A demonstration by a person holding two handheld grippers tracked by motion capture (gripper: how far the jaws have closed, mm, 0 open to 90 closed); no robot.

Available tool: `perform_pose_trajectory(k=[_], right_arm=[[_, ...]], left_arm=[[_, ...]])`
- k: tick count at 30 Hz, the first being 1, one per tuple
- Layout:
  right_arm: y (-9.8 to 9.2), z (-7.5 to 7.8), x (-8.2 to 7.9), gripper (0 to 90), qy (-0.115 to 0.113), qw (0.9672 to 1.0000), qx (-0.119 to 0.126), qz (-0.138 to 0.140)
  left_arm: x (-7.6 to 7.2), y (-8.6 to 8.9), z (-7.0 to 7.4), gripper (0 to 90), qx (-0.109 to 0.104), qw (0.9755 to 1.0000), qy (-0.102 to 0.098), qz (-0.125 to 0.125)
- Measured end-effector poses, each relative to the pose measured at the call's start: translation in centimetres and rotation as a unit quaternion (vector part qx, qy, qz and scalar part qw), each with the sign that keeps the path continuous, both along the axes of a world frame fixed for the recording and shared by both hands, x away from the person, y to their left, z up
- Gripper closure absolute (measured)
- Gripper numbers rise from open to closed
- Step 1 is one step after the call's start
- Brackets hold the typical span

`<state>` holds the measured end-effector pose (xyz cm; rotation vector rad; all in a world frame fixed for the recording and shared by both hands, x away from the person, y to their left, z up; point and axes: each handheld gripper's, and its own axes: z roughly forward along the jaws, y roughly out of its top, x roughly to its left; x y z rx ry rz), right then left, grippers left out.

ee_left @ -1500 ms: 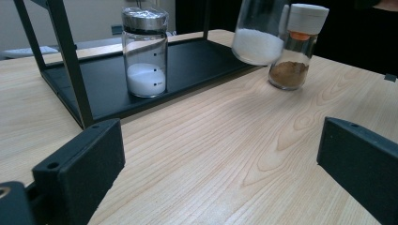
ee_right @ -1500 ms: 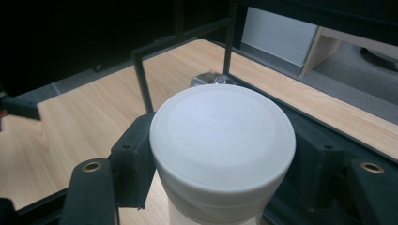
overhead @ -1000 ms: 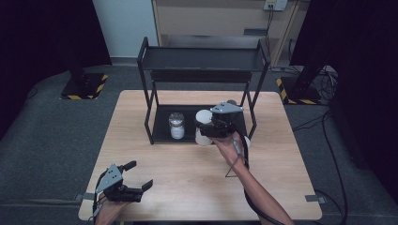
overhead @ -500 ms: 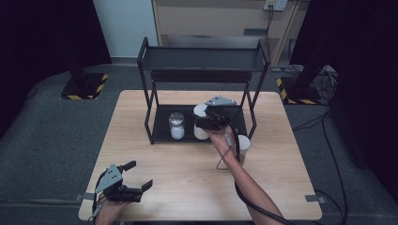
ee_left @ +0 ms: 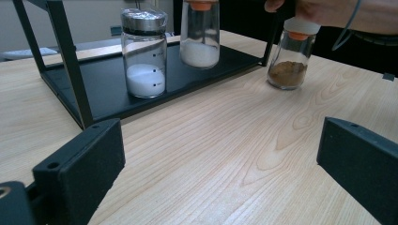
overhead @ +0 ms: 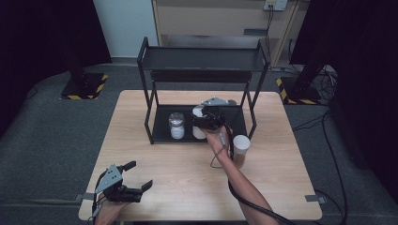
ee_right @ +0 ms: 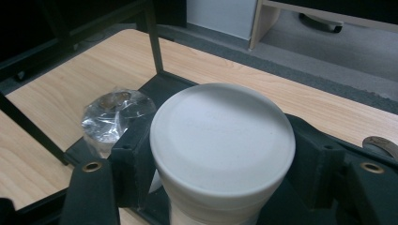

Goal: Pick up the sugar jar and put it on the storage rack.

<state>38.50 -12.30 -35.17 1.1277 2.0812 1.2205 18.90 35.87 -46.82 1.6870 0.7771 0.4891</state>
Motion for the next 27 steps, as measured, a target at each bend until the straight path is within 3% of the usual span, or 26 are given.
perform_pose_trajectory(k=[10,15,27], right_arm=[[0.2,-0.8,0.9,34.2,0.014,0.9998,0.002,-0.011],[0.5,-1.0,1.1,34.2,0.011,0.9998,-0.011,-0.012],[0.5,-1.4,1.2,34.1,0.016,0.9997,-0.007,-0.016]], left_arm=[[0.0,0.0,0.0,0.4,-0.001,1.0,0.001,0.001],[0.0,0.0,0.0,0.5,0.0,1.0,0.0,0.001],[0.0,0.0,0.0,0.5,0.0,1.0,-0.001,-0.001]])
